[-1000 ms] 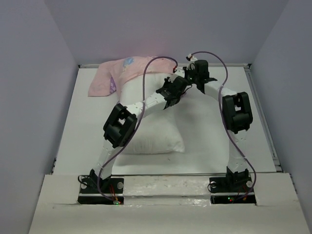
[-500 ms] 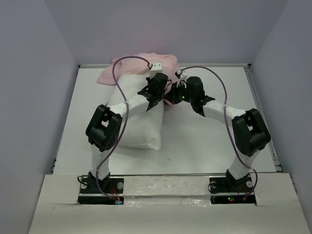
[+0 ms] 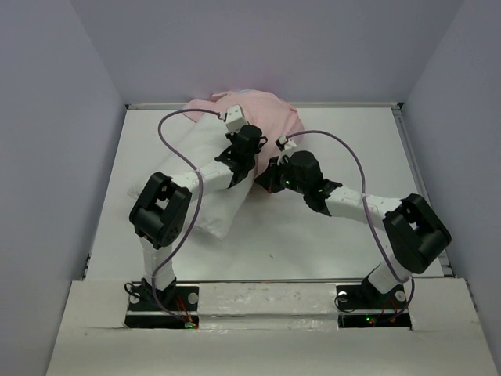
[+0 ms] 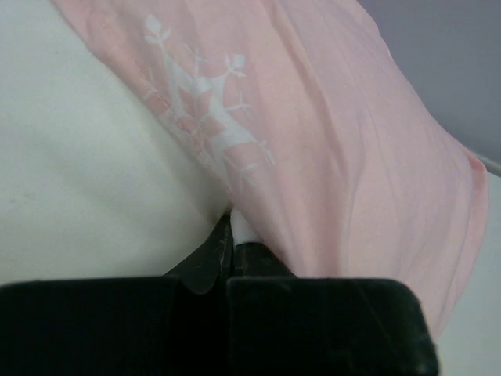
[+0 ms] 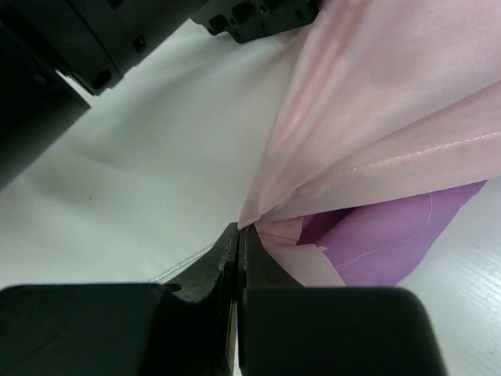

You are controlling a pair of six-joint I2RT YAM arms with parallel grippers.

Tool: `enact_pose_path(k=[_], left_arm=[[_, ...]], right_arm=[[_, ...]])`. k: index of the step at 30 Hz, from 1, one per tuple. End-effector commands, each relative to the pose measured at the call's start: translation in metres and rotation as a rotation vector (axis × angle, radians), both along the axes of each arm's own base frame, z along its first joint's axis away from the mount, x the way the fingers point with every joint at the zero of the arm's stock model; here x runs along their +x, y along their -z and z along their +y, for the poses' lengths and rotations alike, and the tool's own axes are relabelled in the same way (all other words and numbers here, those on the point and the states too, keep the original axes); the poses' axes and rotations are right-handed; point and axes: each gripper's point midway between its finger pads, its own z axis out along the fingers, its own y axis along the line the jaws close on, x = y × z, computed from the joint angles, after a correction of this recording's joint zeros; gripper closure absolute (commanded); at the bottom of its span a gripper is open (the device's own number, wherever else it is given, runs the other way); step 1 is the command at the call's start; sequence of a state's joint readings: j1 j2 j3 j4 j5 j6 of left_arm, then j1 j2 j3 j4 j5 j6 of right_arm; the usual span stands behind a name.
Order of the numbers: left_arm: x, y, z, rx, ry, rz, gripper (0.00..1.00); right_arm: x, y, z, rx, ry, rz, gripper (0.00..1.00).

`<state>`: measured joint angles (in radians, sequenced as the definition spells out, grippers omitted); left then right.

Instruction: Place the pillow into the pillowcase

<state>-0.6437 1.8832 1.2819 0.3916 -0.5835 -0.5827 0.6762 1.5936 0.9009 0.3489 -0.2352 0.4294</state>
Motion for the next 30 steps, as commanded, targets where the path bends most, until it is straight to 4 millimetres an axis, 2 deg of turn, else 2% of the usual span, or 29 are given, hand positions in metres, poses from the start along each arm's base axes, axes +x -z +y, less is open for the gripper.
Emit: enact_pose_path(k=[1,3,4,5,6,7,8,9,10,11,12,13,14,15,16,17,19,20,21,22,23,24,25,27,29,30], left_arm=[[0.015,-0.071,0.005,-0.322,-0.105,-0.234,1.0],[0.011,-0.074,0.002,-0.338,-0.095,-0.25,1.0],[0.008,-0.083,-0.001,-0.351,-0.073,-0.266,1.0],[0.004,-0.082,0.001,-0.315,-0.062,-0.264,1.0],[-0.005,-0.1,0.004,-0.318,-0.045,-0.296,1.0],[-0.013,-0.092,0.003,-0.293,-0.001,-0.278,1.0],[-0.019,-0.093,0.003,-0.284,0.029,-0.276,0.99],[-0.027,-0.094,0.003,-0.254,0.067,-0.274,0.9],[-0.041,-0.095,0.003,-0.24,0.122,-0.269,0.6],[-0.049,-0.094,0.004,-0.23,0.151,-0.26,0.42],[-0.064,-0.107,0.007,-0.228,0.187,-0.278,0.29],[-0.069,-0.088,0.004,-0.194,0.224,-0.239,0.18],[-0.087,-0.09,0.004,-0.179,0.273,-0.227,0.08],[-0.096,-0.085,0.009,-0.154,0.286,-0.208,0.06],[-0.115,-0.1,0.013,-0.136,0.325,-0.232,0.06],[-0.13,-0.089,0.011,-0.121,0.376,-0.203,0.05],[-0.153,-0.1,0.021,-0.098,0.407,-0.185,0.05],[-0.156,-0.101,0.032,-0.072,0.369,-0.167,0.05],[-0.164,-0.101,0.051,-0.022,0.317,-0.11,0.05],[-0.161,-0.101,0.079,0.035,0.195,-0.089,0.05],[-0.161,-0.099,0.097,0.078,0.138,-0.056,0.05],[-0.166,-0.087,0.117,0.133,0.09,0.018,0.04],[-0.162,-0.081,0.136,0.134,0.047,0.046,0.04],[-0.166,-0.053,0.147,0.157,0.041,0.119,0.04],[-0.168,-0.031,0.153,0.185,0.014,0.168,0.04],[-0.17,-0.013,0.154,0.183,0.009,0.199,0.04]], right_arm=[[-0.056,-0.06,0.044,0.217,-0.19,0.005,1.0],[-0.064,-0.077,0.046,0.286,-0.219,-0.001,1.0],[-0.065,-0.081,0.04,0.287,-0.181,-0.017,1.0],[-0.058,-0.082,0.031,0.265,-0.123,-0.05,1.0],[-0.039,-0.078,0.009,0.212,0.008,-0.068,1.0],[-0.017,-0.075,-0.014,0.184,0.082,-0.07,1.0],[-0.007,-0.069,-0.026,0.178,0.11,-0.042,1.0],[-0.001,-0.064,-0.034,0.18,0.12,-0.015,1.0],[0.001,-0.059,-0.036,0.186,0.097,0.012,1.0],[0.006,-0.057,-0.04,0.185,0.105,0.016,1.0],[0.01,-0.057,-0.043,0.181,0.115,0.01,1.0],[0.016,-0.057,-0.046,0.176,0.127,0.005,1.0],[0.022,-0.06,-0.047,0.173,0.126,0.002,1.0],[0.024,-0.062,-0.045,0.178,0.125,0.002,1.0],[0.03,-0.065,-0.049,0.181,0.143,-0.003,1.0],[0.032,-0.066,-0.047,0.181,0.14,-0.004,1.0],[0.046,-0.072,-0.052,0.182,0.161,-0.007,1.0],[0.047,-0.074,-0.052,0.182,0.162,-0.01,1.0],[0.05,-0.077,-0.052,0.172,0.17,-0.012,1.0],[0.052,-0.077,-0.053,0.16,0.176,-0.011,1.0],[0.053,-0.077,-0.053,0.148,0.179,-0.01,1.0],[0.053,-0.076,-0.055,0.126,0.178,-0.013,1.0],[0.054,-0.075,-0.056,0.116,0.185,-0.015,1.0],[0.055,-0.073,-0.062,0.079,0.207,-0.019,1.0],[0.06,-0.078,-0.063,0.056,0.213,-0.033,1.0],[0.06,-0.073,-0.064,0.02,0.205,-0.023,1.0]])
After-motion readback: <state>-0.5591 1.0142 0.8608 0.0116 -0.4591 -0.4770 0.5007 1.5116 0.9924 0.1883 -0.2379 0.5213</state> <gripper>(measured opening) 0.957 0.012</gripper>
